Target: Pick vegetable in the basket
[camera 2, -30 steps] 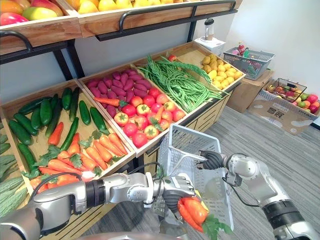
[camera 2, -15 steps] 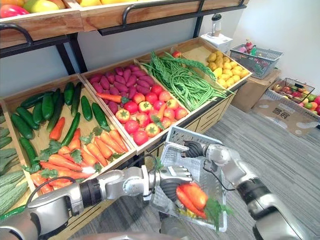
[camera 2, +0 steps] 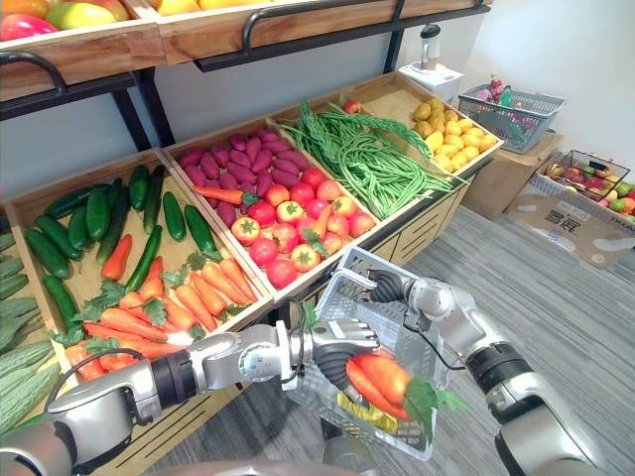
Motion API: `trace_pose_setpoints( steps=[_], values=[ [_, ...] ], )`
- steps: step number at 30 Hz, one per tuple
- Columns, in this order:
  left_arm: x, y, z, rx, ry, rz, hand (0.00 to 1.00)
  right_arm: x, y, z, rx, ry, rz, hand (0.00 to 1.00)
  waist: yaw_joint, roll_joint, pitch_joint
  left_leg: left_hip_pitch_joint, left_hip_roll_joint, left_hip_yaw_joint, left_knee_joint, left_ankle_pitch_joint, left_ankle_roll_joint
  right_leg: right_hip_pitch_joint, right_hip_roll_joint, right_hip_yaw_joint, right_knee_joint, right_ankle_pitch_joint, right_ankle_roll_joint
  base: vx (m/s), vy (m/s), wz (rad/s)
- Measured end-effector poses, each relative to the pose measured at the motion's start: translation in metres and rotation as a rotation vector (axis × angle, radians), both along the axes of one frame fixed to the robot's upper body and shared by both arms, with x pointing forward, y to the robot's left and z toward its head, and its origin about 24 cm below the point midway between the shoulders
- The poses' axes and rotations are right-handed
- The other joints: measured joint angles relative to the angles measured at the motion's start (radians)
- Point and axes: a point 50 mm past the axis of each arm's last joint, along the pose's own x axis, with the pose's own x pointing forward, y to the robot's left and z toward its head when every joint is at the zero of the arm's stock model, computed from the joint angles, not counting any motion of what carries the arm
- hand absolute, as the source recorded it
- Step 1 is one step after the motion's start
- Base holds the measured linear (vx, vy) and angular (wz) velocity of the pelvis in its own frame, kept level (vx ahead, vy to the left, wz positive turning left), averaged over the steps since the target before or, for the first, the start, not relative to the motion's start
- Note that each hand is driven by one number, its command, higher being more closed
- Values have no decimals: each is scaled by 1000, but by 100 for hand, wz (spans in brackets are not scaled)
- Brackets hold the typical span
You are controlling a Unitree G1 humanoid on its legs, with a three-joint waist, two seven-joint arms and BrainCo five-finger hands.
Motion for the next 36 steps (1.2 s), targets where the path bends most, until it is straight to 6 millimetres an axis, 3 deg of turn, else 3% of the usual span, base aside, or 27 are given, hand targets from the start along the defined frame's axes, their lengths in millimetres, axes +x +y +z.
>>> trace_pose_setpoints(
  steps=[17, 33, 34, 36],
  values=[
    [22, -16, -27, 114, 64, 196, 100, 20, 21, 40, -7, -67, 123, 100, -36, -1, 26, 58, -15, 83, -33, 2, -8, -43, 44, 85, 60, -14, -2, -20, -34, -19],
    [48, -8, -46, 217, 72, 457, 100, 19, 32, 41, -29, -52, 208, 100, -40, -2, 35, 62, -30, 119, -52, 9, -20, -83, 54, 107, 90, -16, -4, -30, -23, -7],
    [49, -8, -47, 220, 75, 461, 0, 21, 33, 44, -30, -62, 211, 100, -40, -2, 35, 55, -32, 119, -51, 9, -20, -91, 53, 108, 92, -16, -4, -35, -14, -3],
    [48, -8, -49, 231, 83, 474, 0, 24, 35, 48, -33, -76, 218, 100, -46, -1, 35, 51, -32, 121, -51, 9, -20, -97, 53, 108, 94, -16, -4, -33, -16, -3]
  ],
)
